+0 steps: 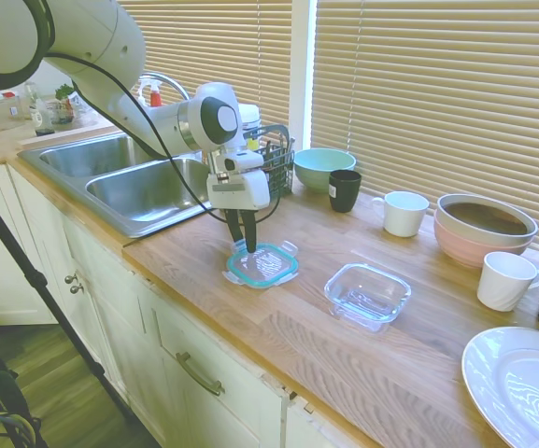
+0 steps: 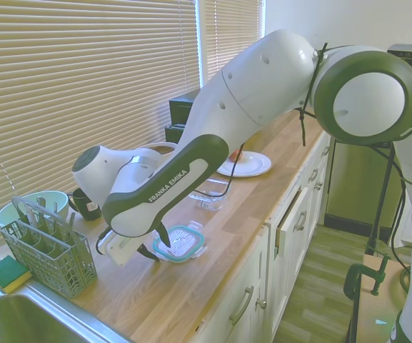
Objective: Cover the lid of the food container
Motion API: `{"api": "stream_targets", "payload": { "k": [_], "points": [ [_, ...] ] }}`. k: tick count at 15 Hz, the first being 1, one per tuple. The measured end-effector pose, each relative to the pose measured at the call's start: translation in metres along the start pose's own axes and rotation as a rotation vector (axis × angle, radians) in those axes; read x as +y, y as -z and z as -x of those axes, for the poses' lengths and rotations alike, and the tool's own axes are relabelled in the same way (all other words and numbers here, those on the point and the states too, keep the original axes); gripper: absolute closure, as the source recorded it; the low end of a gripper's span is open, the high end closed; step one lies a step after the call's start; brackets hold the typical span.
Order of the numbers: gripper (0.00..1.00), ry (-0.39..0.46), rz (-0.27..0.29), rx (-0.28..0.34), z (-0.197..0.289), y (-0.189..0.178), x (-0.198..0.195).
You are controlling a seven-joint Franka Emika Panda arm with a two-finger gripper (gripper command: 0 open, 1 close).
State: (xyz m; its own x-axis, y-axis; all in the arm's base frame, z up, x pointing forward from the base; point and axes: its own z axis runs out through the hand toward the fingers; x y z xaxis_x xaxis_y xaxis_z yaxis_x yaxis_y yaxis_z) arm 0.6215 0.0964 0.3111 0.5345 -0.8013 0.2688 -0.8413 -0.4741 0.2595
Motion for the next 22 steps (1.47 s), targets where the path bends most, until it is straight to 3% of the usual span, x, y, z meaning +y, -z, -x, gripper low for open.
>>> {"api": "stream_targets", "payload": {
  "k": [12,22],
  "points": [
    [1.00,0.011,-0.004,0.001,0.006,0.003,-0.002],
    [1.00,0.017,-0.152,-0.038,-0.030,0.099,0.044]
  ]
}}
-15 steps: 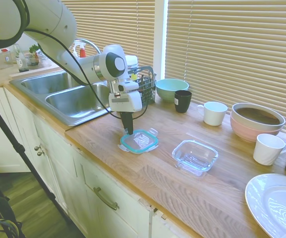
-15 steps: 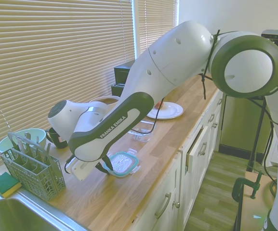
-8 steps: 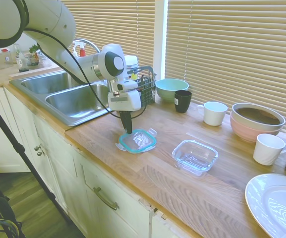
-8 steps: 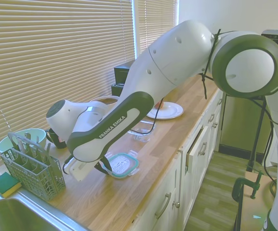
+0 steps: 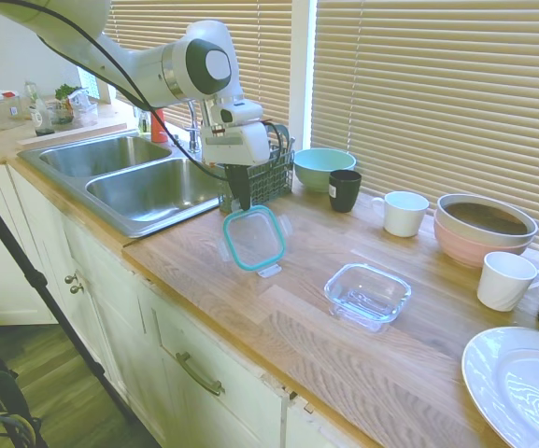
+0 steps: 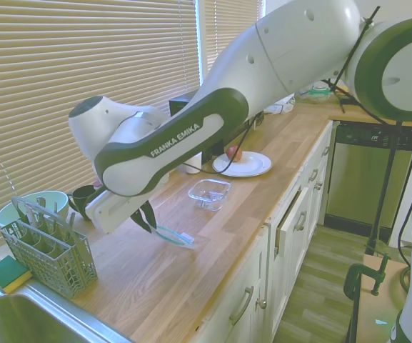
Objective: Cover the lid of the food container
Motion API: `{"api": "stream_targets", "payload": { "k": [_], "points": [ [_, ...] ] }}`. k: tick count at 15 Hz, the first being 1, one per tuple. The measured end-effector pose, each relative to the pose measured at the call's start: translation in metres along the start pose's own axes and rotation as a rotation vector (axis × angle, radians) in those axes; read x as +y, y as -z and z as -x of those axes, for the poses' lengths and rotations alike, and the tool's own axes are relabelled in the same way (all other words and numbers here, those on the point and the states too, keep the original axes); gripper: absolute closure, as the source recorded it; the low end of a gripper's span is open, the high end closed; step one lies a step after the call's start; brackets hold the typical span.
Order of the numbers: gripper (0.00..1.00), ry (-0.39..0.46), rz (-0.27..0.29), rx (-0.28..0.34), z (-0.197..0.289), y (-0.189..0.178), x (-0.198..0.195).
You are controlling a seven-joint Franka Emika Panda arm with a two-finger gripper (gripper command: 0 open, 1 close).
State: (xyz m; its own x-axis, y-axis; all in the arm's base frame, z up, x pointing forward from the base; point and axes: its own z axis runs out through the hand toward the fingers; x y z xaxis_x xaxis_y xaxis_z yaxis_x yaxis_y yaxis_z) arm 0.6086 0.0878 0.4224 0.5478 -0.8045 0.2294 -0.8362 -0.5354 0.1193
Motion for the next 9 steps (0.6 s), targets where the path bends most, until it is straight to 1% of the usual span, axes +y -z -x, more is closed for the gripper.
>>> {"api": "stream_targets", "payload": {
  "k": [5,9],
  "points": [
    [1.00,0.018,-0.054,-0.064,-0.017,0.014,0.041],
    [1.00,0.013,-0.102,-0.080,-0.030,0.031,0.071]
  ]
}}
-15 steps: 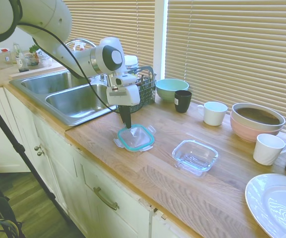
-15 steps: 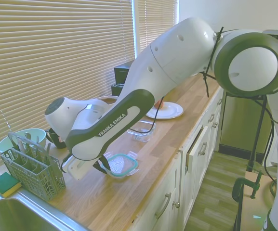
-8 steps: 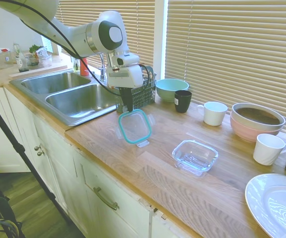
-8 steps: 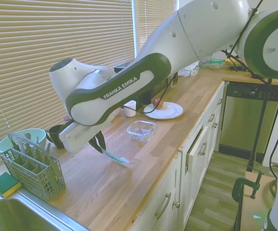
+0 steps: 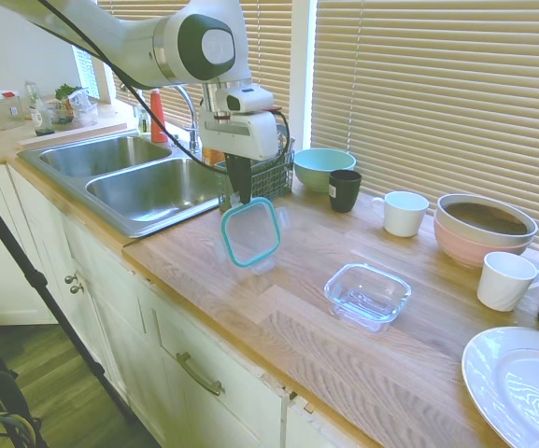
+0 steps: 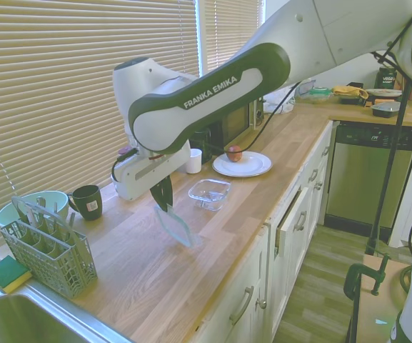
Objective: Cover the lid of the food container
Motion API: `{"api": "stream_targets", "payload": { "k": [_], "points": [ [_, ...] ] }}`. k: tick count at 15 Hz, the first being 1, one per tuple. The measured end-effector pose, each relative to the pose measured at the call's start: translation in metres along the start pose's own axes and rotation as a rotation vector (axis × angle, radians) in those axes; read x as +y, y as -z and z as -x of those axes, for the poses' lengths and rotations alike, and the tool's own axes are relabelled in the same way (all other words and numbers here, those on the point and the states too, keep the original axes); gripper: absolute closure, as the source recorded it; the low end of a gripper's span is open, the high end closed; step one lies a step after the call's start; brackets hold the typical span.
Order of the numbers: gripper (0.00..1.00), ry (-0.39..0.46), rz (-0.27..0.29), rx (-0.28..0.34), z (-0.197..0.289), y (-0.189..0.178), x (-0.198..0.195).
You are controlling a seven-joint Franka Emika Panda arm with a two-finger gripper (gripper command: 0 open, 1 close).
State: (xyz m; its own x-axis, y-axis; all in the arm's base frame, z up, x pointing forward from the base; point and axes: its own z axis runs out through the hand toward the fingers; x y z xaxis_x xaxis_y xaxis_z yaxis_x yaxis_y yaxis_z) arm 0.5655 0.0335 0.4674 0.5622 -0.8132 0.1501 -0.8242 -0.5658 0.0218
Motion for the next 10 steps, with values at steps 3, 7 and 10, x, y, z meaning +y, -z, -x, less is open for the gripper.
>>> {"api": "stream_targets", "payload": {
  "k": [3,7,10],
  "points": [
    [1.00,0.016,-0.029,-0.020,-0.013,0.009,0.016],
    [1.00,0.107,-0.069,-0.059,-0.035,0.015,0.035],
    [1.00,0.193,-0.087,-0.099,-0.048,0.019,0.044]
  ]
}}
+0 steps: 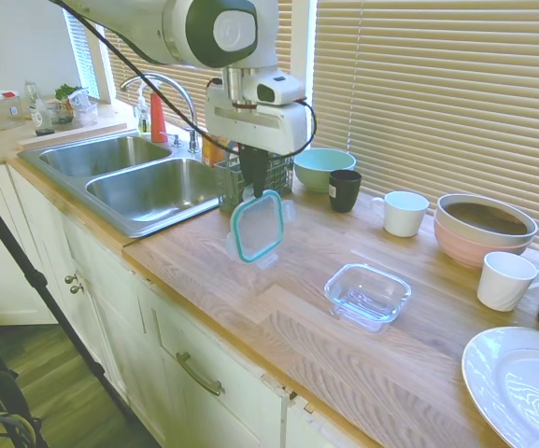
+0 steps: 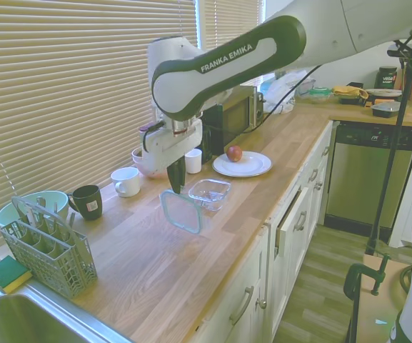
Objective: Cover the lid of the food container
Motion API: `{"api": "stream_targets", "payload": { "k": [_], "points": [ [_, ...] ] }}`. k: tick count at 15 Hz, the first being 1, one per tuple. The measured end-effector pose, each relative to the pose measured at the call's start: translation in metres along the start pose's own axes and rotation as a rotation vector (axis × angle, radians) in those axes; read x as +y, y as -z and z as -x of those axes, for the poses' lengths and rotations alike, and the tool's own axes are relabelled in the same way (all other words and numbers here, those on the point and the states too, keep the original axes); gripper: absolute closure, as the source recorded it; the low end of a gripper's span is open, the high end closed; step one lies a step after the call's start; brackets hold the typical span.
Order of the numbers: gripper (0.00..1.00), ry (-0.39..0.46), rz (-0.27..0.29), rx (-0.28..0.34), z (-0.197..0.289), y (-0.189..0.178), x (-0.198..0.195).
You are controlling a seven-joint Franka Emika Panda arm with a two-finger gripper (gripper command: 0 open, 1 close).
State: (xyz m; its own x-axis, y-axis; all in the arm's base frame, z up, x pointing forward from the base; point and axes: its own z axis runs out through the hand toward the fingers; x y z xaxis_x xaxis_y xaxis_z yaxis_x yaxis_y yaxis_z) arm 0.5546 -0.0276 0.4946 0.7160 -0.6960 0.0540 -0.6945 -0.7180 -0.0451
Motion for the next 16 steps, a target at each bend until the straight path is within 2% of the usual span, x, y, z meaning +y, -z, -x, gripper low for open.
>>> {"api": "stream_targets", "payload": {
  "k": [5,9,16],
  "points": [
    [1.00,0.044,-0.010,-0.023,-0.036,0.026,0.021],
    [1.00,0.052,0.010,-0.048,-0.074,0.010,0.032],
    [1.00,0.019,0.023,-0.051,-0.101,-0.004,0.050]
  ]
}}
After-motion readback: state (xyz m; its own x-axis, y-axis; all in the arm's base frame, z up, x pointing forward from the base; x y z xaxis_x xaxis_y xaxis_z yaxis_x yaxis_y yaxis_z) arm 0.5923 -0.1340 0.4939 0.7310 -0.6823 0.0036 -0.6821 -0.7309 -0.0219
